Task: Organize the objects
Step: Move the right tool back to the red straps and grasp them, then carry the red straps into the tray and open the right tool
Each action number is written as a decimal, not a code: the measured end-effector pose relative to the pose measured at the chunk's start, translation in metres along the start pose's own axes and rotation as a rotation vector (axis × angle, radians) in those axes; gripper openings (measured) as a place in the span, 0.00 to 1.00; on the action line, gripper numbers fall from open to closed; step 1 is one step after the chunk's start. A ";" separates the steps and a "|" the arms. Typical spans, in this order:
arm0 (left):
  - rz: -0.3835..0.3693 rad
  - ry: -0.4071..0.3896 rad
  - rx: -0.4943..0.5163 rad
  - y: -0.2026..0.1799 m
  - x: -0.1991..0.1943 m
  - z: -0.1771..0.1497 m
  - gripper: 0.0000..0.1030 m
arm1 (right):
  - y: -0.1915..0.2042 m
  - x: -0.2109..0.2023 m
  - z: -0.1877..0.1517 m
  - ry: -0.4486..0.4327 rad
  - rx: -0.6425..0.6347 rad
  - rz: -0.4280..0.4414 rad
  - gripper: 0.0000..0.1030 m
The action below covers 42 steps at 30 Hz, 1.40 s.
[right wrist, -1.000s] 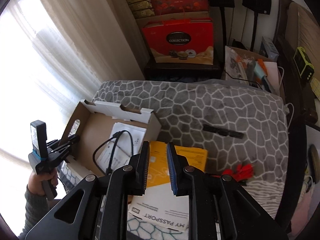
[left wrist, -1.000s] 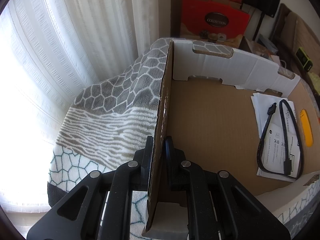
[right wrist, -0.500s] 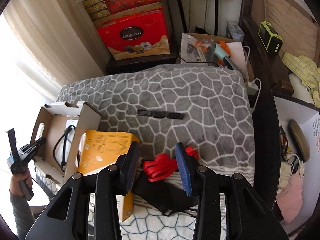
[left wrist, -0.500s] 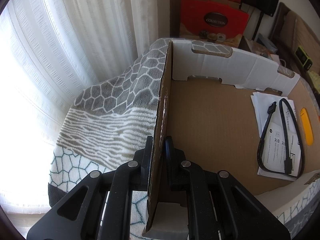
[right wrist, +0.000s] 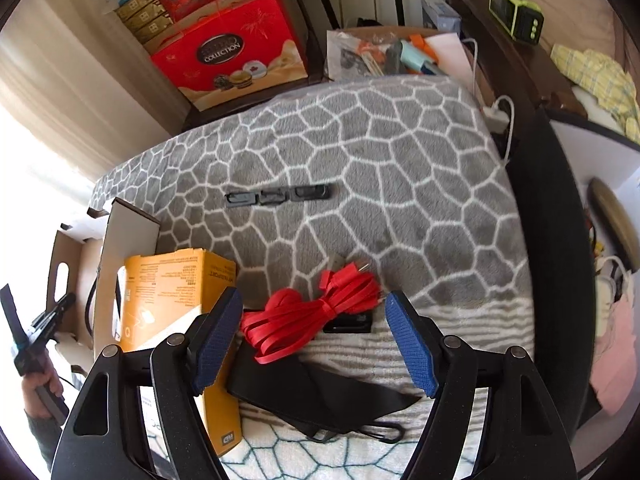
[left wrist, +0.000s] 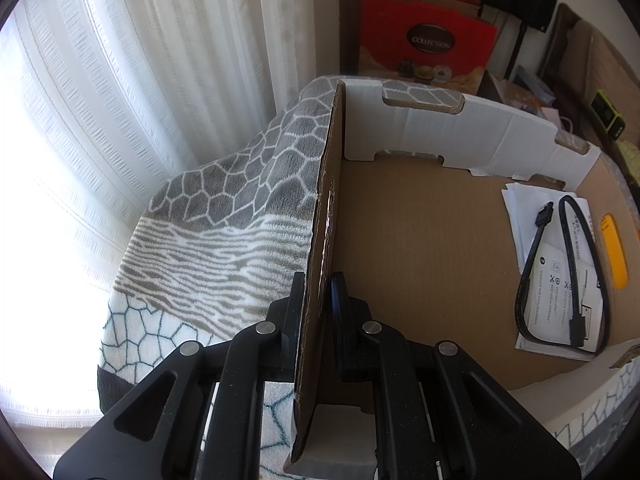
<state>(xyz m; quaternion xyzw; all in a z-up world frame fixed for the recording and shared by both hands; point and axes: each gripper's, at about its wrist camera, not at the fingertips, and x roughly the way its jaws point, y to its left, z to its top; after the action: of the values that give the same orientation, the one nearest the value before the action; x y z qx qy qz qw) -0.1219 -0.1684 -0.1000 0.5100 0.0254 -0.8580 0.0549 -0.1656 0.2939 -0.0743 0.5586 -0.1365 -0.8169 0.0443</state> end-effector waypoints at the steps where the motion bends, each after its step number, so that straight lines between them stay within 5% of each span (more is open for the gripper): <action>1: 0.000 0.000 0.000 0.001 0.000 0.000 0.10 | -0.001 0.003 -0.001 0.009 0.013 0.009 0.73; 6: 0.000 0.000 0.000 0.000 0.000 0.000 0.10 | -0.006 0.013 -0.002 0.032 0.102 0.062 0.73; 16: 0.000 0.005 -0.001 0.003 0.002 0.001 0.10 | 0.002 0.010 0.000 -0.008 0.028 0.017 0.36; 31: -0.002 0.007 -0.006 0.003 0.002 0.001 0.10 | 0.032 -0.034 0.008 -0.114 -0.056 0.056 0.34; 42: -0.004 0.008 -0.007 0.002 0.002 0.001 0.10 | 0.132 -0.051 -0.007 -0.111 -0.257 0.195 0.34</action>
<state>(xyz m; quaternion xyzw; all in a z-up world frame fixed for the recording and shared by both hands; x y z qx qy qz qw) -0.1235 -0.1709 -0.1013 0.5132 0.0296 -0.8560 0.0549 -0.1508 0.1775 0.0047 0.4863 -0.0870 -0.8491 0.1869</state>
